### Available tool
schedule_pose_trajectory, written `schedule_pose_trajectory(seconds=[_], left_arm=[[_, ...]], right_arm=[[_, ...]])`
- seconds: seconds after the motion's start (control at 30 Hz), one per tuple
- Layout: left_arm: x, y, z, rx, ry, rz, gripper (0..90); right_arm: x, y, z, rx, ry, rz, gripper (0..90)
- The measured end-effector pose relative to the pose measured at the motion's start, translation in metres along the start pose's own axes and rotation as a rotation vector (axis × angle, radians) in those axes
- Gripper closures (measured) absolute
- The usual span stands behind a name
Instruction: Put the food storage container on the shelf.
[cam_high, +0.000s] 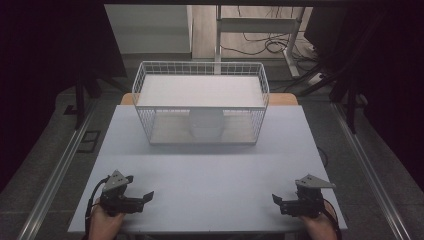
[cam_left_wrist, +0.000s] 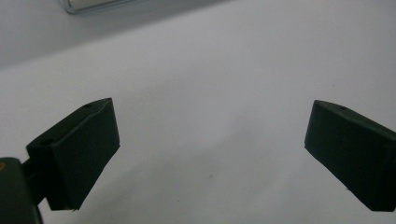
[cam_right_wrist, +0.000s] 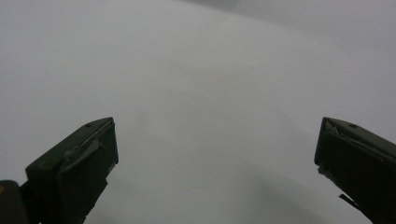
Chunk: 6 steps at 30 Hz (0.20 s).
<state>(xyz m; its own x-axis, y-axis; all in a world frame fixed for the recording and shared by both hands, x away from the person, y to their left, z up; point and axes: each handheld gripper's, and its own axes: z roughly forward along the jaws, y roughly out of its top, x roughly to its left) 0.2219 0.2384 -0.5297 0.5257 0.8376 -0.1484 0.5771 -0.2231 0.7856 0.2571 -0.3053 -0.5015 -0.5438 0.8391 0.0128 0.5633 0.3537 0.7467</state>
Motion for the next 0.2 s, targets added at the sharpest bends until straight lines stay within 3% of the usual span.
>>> schedule_pose_trajectory(seconds=[0.2], left_arm=[[0.0005,-0.0003,0.0042,0.032,-0.011,-0.011,2.7]], right_arm=[[0.0003,0.0004,0.0024,0.021,0.000,-0.005,0.8]])
